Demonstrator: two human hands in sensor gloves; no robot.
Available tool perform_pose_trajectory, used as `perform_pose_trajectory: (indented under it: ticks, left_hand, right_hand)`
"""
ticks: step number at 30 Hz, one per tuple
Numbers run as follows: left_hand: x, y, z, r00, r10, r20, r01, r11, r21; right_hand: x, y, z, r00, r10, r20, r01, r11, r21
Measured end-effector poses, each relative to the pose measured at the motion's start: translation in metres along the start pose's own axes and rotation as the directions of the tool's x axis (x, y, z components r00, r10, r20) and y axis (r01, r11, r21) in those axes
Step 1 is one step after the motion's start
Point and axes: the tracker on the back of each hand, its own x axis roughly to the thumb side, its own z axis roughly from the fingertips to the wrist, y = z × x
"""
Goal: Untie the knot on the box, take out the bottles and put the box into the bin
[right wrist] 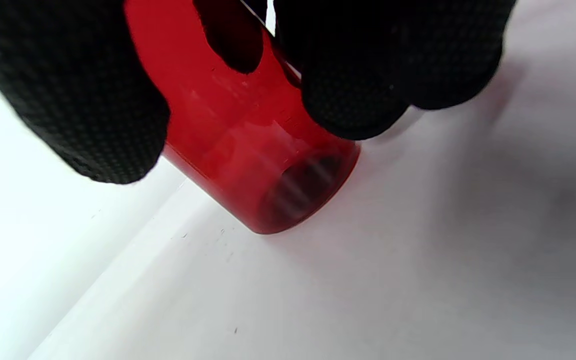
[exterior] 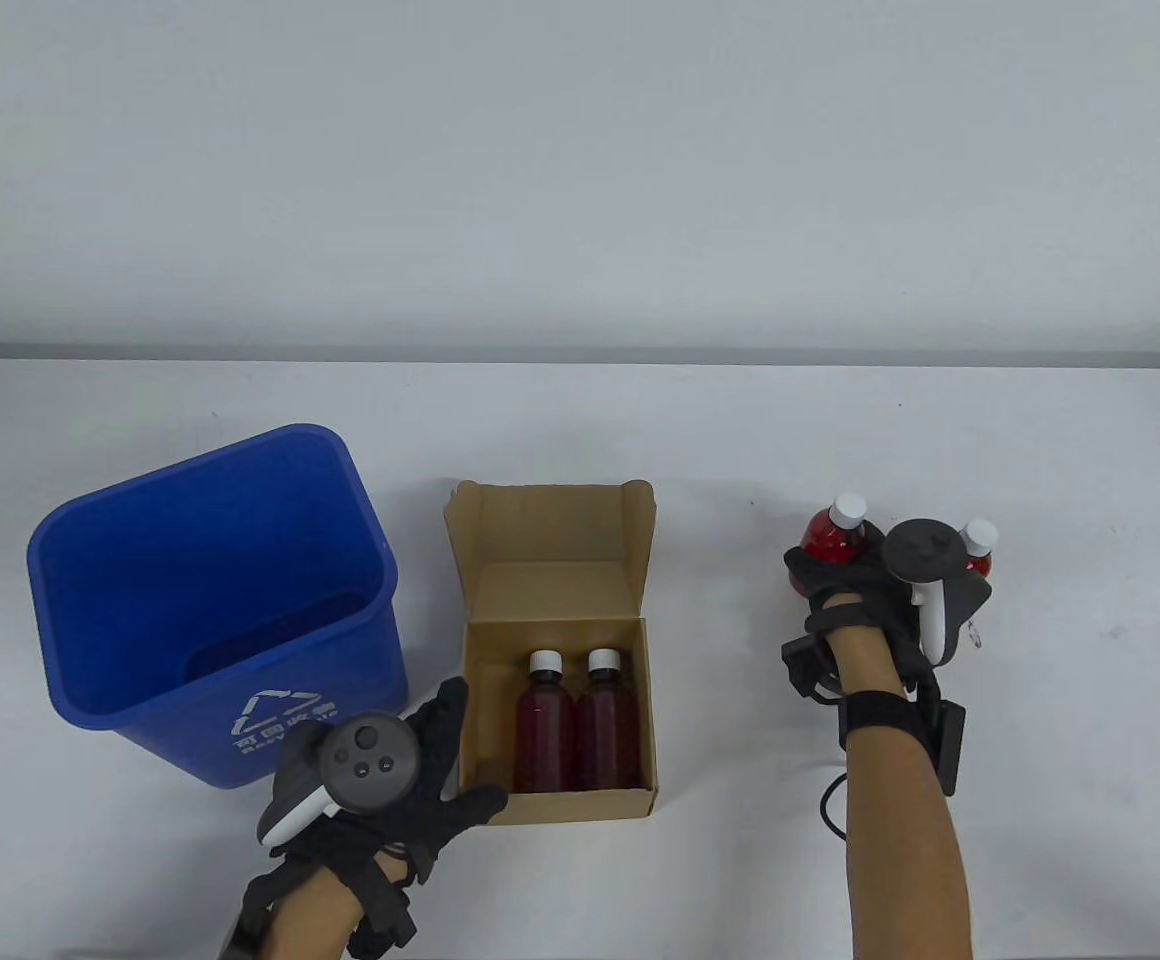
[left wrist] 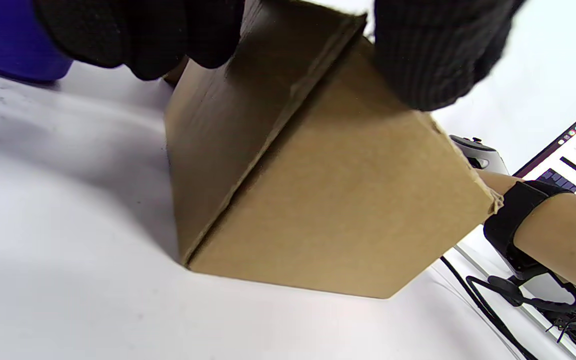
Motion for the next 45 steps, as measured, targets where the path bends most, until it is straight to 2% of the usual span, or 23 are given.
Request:
perform_pose_trajectory:
  ticks: [8,14,20,25,30,35,45]
  left_hand:
    - [0.000,0.000,0.000,1.000,0.000,-0.001,0.000,1.000,0.001]
    - [0.000,0.000,0.000,1.000,-0.005,-0.001,0.005,1.000,0.004]
    - [0.000,0.001,0.001,1.000,-0.021,-0.001,0.022,1.000,0.012]
    - [0.000,0.001,0.001,1.000,-0.028,-0.001,0.028,0.999,0.019]
    - [0.000,0.001,0.001,1.000,-0.031,-0.001,0.031,0.999,0.021]
    - [0.000,0.001,0.001,0.999,-0.034,0.000,0.034,0.999,0.023]
    - [0.000,0.000,0.001,0.999,-0.038,0.003,0.038,0.999,0.022]
  right_hand:
    - [0.001,-0.003,0.003,1.000,-0.021,0.015,0.020,1.000,0.007]
    - [0.021,-0.031,0.018,0.996,0.008,0.092,-0.010,1.000,0.022]
    - [0.051,-0.056,0.050,0.969,0.066,0.240,-0.072,0.997,0.016]
    - [0.082,-0.065,0.084,0.923,0.114,0.368,-0.132,0.991,0.024]
    - [0.115,-0.056,0.123,0.848,0.164,0.504,-0.218,0.975,0.049]
    - [0.146,-0.032,0.167,0.743,0.228,0.629,-0.343,0.937,0.066]
    - [0.184,0.022,0.222,0.624,0.277,0.730,-0.517,0.848,0.120]
